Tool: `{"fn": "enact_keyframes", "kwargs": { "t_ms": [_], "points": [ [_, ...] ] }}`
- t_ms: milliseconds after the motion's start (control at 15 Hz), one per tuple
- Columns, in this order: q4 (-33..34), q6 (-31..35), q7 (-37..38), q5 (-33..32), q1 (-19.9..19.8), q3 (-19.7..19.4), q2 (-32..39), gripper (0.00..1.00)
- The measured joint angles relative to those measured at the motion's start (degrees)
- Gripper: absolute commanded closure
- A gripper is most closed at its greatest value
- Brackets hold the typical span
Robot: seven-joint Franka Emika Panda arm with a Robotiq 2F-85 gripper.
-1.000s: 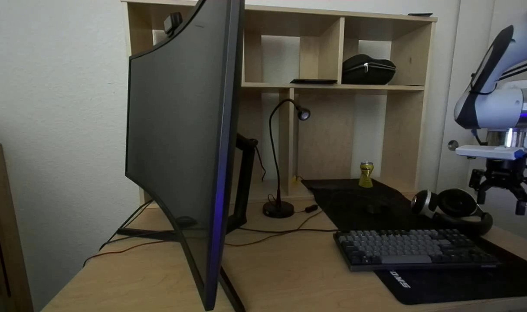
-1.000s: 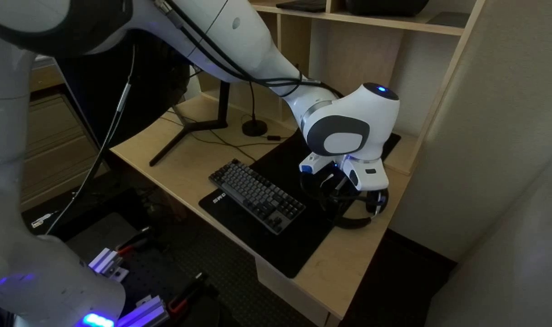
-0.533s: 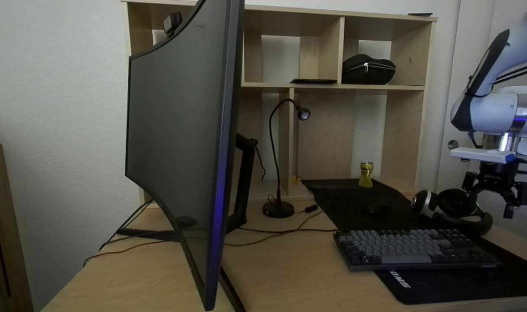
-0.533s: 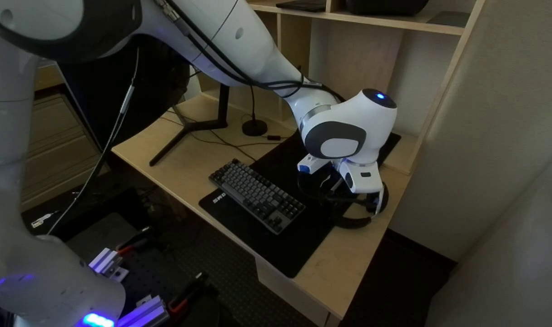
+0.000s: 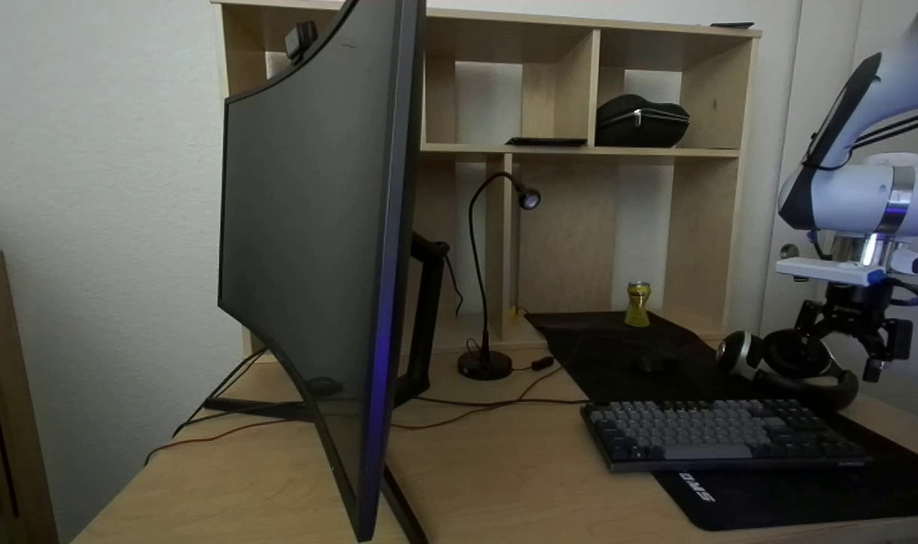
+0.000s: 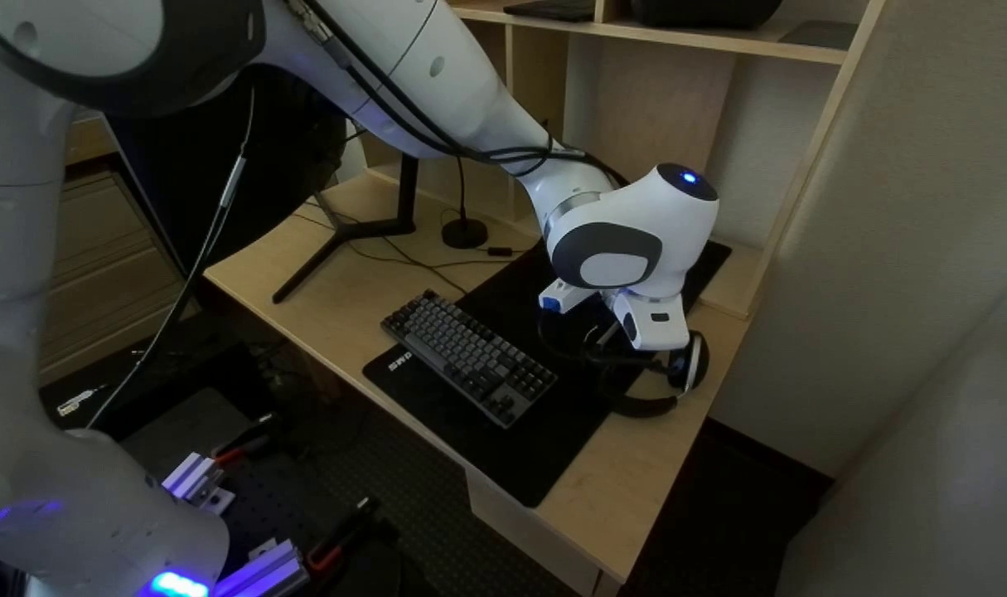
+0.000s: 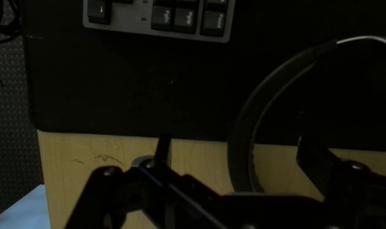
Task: Move the soda can to the front of the mat, put the headphones on the back of the monitor, then switch on the desk lamp
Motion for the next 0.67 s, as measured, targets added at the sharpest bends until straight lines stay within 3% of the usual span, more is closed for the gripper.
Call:
{"fn": "enact_keyframes", "kwargs": {
  "t_ms": [200,467,533,667],
  "points": [
    [0.5,0.0,2.1,-1.8,0.3,-0.1,1.0,0.00],
    [2.5,4.5,3.4,1.2,0.2,1.7,6.8,0.00],
    [2.9,6.0,3.4,2.4,0.1,2.2,8.1,0.25],
    [3.1,7.8,3.4,3.2,0.1,2.5,9.5,0.33]
  ]
}}
